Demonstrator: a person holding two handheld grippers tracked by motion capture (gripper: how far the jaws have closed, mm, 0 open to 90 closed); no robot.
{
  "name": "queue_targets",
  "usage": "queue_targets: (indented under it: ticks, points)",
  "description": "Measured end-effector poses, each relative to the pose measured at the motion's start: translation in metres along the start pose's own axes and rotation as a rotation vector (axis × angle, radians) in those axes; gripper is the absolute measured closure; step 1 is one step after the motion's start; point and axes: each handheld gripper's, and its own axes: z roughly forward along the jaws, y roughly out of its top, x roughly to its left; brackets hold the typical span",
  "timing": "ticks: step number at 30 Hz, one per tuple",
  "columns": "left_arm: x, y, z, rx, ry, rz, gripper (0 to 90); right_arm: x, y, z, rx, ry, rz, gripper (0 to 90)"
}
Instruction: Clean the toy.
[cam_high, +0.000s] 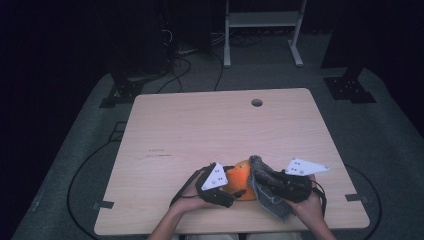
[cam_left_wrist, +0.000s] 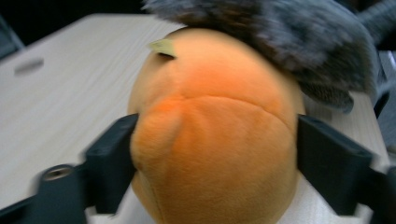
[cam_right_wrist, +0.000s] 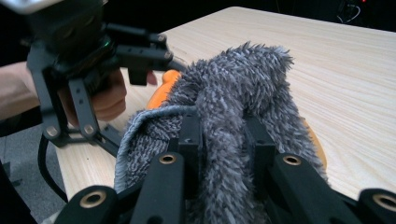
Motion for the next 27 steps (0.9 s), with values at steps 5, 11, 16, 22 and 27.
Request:
queue_targets:
  ticks: [5,11,16,22,27]
  points:
    - [0.004,-0.003,0.001,0.019,-0.008,-0.062,21.7,-0.002,-0.003,0.000,0.003,-0.032,-0.015,72.4]
    - [0.002,-0.005,0.001,0.003,-0.016,-0.049,24.4,-0.020,-0.010,-0.009,0.018,-0.075,0.050,72.6]
    - [-0.015,0.001,0.004,0.011,-0.019,0.108,26.0,0.001,0.008,-0.013,-0.021,-0.056,-0.039,72.9]
    - [-0.020,-0.002,0.003,0.029,-0.036,0.177,26.9,0.018,0.016,-0.002,0.023,-0.025,-0.088,72.9]
    - [-0.016,-0.003,0.003,0.019,-0.055,0.116,22.7,-0.006,0.004,-0.011,0.019,-0.067,0.005,72.9]
